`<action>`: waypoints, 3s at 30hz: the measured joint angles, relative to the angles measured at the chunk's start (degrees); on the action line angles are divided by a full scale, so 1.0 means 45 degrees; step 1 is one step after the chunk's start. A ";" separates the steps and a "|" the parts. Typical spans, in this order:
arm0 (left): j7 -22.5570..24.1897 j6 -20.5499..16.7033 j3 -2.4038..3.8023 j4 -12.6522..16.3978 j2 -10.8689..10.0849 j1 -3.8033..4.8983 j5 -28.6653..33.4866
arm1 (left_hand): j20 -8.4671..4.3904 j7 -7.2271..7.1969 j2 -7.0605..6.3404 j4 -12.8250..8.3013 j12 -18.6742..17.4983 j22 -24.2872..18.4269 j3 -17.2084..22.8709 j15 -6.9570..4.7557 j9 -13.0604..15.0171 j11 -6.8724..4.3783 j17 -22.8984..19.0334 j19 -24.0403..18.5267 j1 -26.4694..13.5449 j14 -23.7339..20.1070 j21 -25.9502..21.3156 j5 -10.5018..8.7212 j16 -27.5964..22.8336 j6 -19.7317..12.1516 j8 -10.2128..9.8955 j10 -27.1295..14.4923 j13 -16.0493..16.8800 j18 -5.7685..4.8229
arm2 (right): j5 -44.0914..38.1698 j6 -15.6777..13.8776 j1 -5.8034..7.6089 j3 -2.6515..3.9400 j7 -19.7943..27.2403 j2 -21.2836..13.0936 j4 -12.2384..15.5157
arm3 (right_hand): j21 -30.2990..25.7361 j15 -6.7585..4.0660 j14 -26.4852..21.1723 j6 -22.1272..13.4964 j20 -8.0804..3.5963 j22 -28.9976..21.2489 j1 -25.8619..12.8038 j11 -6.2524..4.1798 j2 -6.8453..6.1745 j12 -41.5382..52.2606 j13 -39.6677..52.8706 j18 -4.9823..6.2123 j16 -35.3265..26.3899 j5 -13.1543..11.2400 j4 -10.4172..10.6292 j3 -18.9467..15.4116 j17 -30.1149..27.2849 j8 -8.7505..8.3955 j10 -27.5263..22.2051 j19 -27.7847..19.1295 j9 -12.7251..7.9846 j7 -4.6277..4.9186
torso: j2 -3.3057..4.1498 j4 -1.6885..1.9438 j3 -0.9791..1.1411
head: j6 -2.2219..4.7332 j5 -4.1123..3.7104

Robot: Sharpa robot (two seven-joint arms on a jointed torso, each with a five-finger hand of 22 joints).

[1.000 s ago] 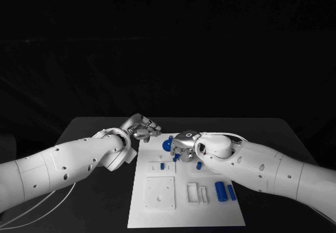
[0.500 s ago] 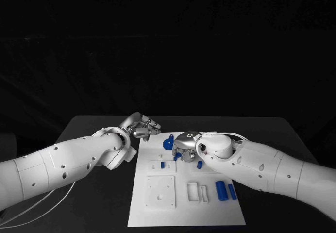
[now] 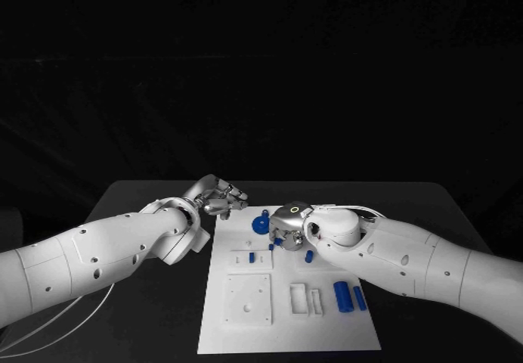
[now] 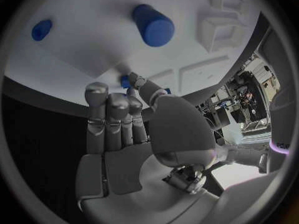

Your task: Assemble the parts on the task board

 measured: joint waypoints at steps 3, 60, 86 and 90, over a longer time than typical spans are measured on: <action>-0.0010 0.0001 -0.0001 0.0005 -0.0022 0.0003 0.0003 | 0.0001 0.0000 0.0000 0.0001 0.0000 -0.0001 -0.0001 0.0000 0.0000 0.0000 0.0011 0.0055 0.0000 0.0000 0.0000 0.0000 0.0000 0.0000 0.0000 0.0000 0.0000 -0.0001 | -0.0031 -0.0083 0.0003 0.0000 -0.0093 0.0000 -0.0043 | 0.0000 0.0020 0.0024 0.0205 0.0060 0.0000 -0.0047 0.0126 0.0047 0.0000 0.0002 0.0002 0.0000 -0.0307 -0.0011 0.0093 0.0000 0.0000 -0.0037 0.0063 0.0000 0.0118 | 0.0001 -0.0001 -0.0007 | -0.0010 -0.0015; -0.0478 0.0154 -0.0048 0.0038 -0.0247 0.0019 0.0021 | -0.0001 0.0113 -0.0051 0.0036 0.0093 -0.0008 0.0034 0.0043 0.0001 0.0020 0.0069 0.0092 0.0051 0.0043 0.0000 -0.0001 0.0001 -0.0204 0.0000 -0.0179 0.0003 0.0206 | 0.0519 -0.2214 0.0010 -0.0001 -0.1367 -0.0670 0.0266 | 0.0088 0.0050 0.0201 -0.0432 0.0150 -0.0001 0.0810 0.0022 -0.0728 -0.0051 -0.0146 0.0015 0.0064 -0.1191 0.2543 -0.1319 0.0231 -0.0040 0.0145 0.0334 -0.0014 -0.0090 | 0.0005 -0.0024 -0.0024 | 0.0073 -0.0054; -0.0480 0.0204 -0.0072 0.0099 -0.0326 0.0019 0.0022 | -0.0001 0.0112 0.0001 0.0036 0.0093 -0.0001 0.0034 0.0043 0.0001 0.0057 0.0078 0.0092 0.0103 0.0043 0.0000 0.0041 0.0002 -0.0204 0.0000 -0.0214 0.0005 0.0202 | 0.0656 -0.0676 0.0009 -0.0003 -0.0077 -0.0615 0.0109 | -0.0024 -0.0120 0.0027 -0.1154 -0.0079 0.0008 0.0339 -0.0199 -0.0471 -0.0111 -0.0076 0.0018 -0.0037 0.0277 -0.0100 -0.0422 0.0150 -0.0039 -0.0034 0.0009 -0.0012 -0.0640 | 0.0023 0.0009 -0.0032 | -0.0015 -0.0133; -0.0479 0.0218 -0.0073 0.0109 -0.0328 0.0019 0.0022 | 0.0000 0.0113 0.0001 0.0036 0.0158 -0.0002 0.0034 0.0043 0.0001 0.0057 0.0078 0.0092 0.0102 0.0043 0.0000 0.0041 0.0002 -0.0204 0.0000 -0.0214 0.0004 0.0202 | 0.0579 -0.0546 0.0009 -0.0009 -0.0058 -0.0546 0.0013 | -0.0005 -0.0120 0.0026 -0.1153 -0.0079 0.0007 0.0339 -0.0199 -0.0471 -0.0111 -0.0077 0.0018 -0.0037 0.0277 -0.0101 -0.0422 0.0169 -0.0040 -0.0035 0.0009 -0.0011 -0.0641 | 0.0020 0.0009 -0.0042 | -0.0017 -0.0133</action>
